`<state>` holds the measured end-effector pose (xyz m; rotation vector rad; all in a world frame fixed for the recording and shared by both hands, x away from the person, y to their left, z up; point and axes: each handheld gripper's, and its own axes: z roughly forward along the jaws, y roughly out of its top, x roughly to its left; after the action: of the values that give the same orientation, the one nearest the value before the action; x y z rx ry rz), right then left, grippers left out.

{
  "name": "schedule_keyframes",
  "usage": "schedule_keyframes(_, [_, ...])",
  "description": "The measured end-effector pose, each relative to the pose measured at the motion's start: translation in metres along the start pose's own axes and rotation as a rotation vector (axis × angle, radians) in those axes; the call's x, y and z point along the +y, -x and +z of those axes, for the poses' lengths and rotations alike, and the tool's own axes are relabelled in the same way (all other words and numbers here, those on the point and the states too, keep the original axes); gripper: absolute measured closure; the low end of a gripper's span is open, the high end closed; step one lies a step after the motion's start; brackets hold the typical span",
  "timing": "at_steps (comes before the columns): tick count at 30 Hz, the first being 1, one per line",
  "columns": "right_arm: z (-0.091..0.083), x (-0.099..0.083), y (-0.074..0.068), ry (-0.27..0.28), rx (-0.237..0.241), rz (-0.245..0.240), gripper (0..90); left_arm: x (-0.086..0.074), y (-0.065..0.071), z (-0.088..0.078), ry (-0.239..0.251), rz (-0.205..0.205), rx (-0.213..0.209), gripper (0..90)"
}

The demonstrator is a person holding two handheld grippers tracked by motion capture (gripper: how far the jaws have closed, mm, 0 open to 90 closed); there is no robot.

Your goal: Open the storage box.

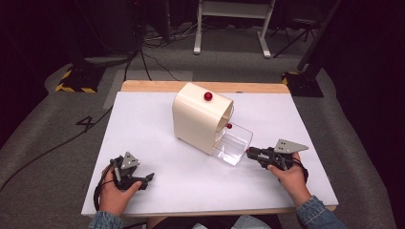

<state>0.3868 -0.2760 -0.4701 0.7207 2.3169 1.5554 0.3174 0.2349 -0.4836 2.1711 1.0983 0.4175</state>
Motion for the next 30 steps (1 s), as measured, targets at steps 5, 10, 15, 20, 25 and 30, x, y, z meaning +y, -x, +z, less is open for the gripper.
schedule_keyframes(5, [0.000, -0.006, 0.002, -0.023, -0.002, 0.018, 74.0, 0.000, -0.001, 0.000, -0.002, 0.005, -0.003, 16.5])
schedule_keyframes(10, [-0.007, -0.010, 0.004, -0.029, -0.017, 0.042, 69.1, 0.000, -0.001, 0.000, -0.002, 0.004, -0.004, 16.4])
schedule_keyframes(15, [-0.013, -0.009, 0.005, -0.028, -0.025, 0.046, 66.5, 0.000, -0.001, 0.000, -0.002, 0.006, -0.003, 16.4])
schedule_keyframes(20, [-0.022, -0.003, 0.007, -0.016, -0.037, 0.047, 63.0, 0.000, -0.001, 0.000, -0.002, 0.005, -0.004, 16.4])
schedule_keyframes(25, [-0.026, 0.011, 0.008, -0.001, -0.037, 0.037, 60.5, 0.000, -0.001, 0.000, 0.000, 0.005, -0.003, 16.5])
schedule_keyframes(30, [-0.022, 0.041, 0.006, 0.016, -0.015, -0.004, 59.4, 0.000, 0.000, 0.000, 0.003, 0.004, -0.001, 16.5])
